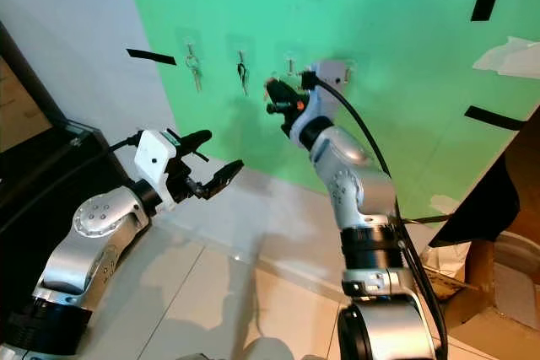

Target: Hang keys on a hook

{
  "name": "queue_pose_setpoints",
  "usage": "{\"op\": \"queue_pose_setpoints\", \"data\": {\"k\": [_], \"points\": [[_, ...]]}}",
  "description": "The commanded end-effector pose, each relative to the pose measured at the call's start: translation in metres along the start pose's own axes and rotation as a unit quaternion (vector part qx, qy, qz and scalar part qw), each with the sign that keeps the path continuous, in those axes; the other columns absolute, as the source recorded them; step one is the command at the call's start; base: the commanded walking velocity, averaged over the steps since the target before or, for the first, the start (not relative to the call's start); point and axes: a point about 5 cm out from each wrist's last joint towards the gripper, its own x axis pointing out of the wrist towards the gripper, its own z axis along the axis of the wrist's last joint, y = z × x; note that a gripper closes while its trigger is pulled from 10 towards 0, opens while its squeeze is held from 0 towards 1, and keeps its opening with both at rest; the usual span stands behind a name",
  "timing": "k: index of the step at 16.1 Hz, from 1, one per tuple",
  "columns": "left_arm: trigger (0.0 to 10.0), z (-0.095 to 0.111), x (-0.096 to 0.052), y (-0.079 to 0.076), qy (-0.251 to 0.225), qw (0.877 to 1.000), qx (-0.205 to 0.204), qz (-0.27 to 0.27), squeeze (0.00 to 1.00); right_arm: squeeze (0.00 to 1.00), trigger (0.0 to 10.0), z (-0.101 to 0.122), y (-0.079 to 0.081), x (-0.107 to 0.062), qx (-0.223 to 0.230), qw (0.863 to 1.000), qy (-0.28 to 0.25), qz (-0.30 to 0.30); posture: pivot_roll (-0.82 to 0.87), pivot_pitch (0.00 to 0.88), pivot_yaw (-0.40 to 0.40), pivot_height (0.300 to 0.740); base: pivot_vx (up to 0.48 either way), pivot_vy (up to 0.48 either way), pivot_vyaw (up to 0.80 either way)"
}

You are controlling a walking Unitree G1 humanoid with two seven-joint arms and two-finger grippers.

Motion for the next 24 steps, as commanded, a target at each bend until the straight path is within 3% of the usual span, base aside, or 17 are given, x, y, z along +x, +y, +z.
{"op": "queue_pose_setpoints", "data": {"k": [1,9,15,24], "points": [[10.0,0.003,-0.002,0.001,-0.004,1.0,0.002,-0.002,0.0,0.0,10.0,0.003,0.002,0.005,0.009,1.0,-0.008,0.007,-0.12,0.0,0.049,0.74,0.0,0.0,0.0],[10.0,0.003,-0.002,0.001,-0.004,1.0,0.001,-0.001,0.0,0.0,10.0,0.009,-0.015,0.017,0.053,0.997,-0.029,-0.053,-0.11,0.0,0.044,0.74,0.0,0.0,0.0],[10.0,0.003,-0.001,0.0,-0.003,1.0,0.001,-0.009,0.0,0.0,10.0,0.005,-0.036,0.002,0.085,0.991,-0.044,-0.091,-0.12,0.0,0.058,0.74,0.0,0.0,0.0],[10.0,0.004,0.0,-0.001,0.0,1.0,0.003,-0.019,0.0,0.0,10.0,0.004,-0.042,-0.007,0.1,0.988,-0.051,-0.103,-0.13,0.0,0.071,0.74,0.0,0.0,0.0]]}}
